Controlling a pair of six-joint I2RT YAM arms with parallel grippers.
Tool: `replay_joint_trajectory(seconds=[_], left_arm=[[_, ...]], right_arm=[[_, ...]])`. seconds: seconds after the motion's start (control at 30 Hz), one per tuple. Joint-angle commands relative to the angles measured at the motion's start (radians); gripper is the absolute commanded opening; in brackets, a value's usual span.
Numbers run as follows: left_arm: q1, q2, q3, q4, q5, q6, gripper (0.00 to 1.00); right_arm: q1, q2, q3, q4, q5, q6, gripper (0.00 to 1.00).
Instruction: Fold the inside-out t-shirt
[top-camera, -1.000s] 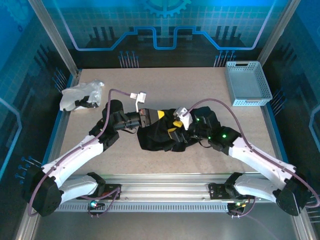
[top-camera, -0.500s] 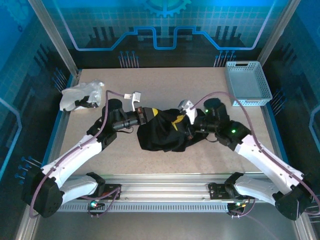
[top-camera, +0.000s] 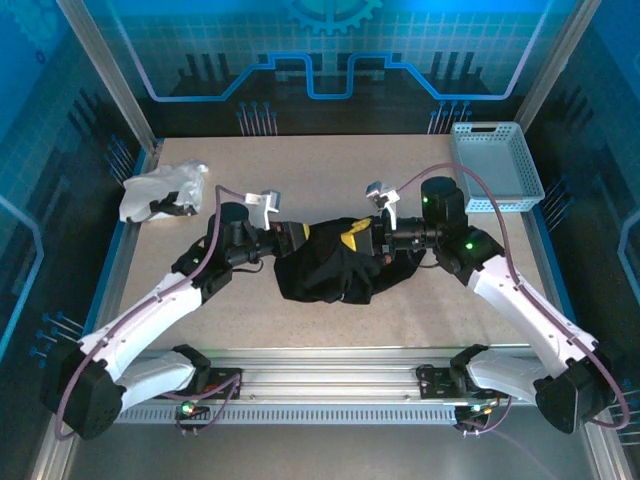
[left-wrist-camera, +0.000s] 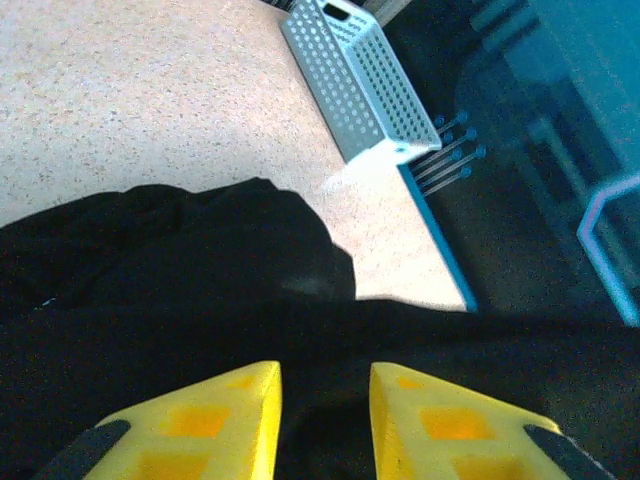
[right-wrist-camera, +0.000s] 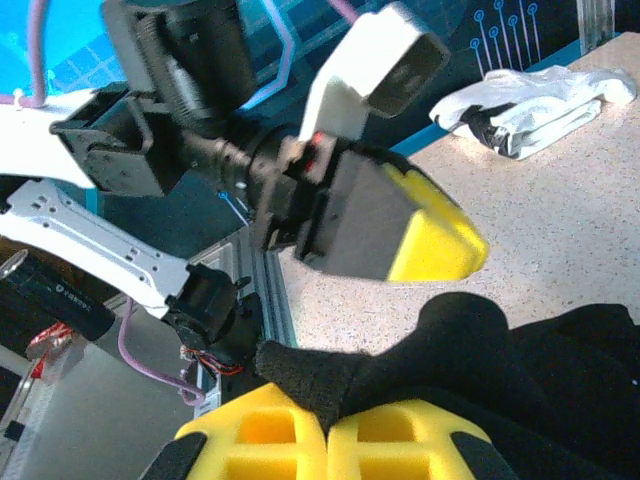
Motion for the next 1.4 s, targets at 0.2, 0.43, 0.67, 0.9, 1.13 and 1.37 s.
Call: replay_joint_trajectory(seconds=[0.2,0.43,0.67,0.9,1.13,1.37], left_arm=[[-0.184,-0.102,-0.051,-0.016,-0.09,0.245,0.52],[-0.218,-0.018,0.018,-0.033,-0.157,0.307,0.63],[-0.219,0.015,0.049,-0.062,-0.264,0.319,0.51],[-0.216,0.023,0.052,-0.056,-0.298,0.313,0.39],[-0.216,0.076,0.09,-0.057,-0.268,0.318,0.39],[-0.206,0.151,0.149,-0.095,-0.37,0.303,0.3]], right_arm=[[-0.022,0.039,0.013,0.064,-0.002,0.101,0.0],[-0.022,0.036,0.008,0.051,-0.002,0.1,0.0],[-0.026,0.016,0.004,0.006,0.016,0.06,0.0],[-0.031,0.017,0.001,0.004,0.009,0.05,0.0],[-0.022,0.01,-0.009,0.04,-0.015,0.068,0.0],[-0.019,-0.019,-0.003,-0.013,0.015,0.03,0.0]])
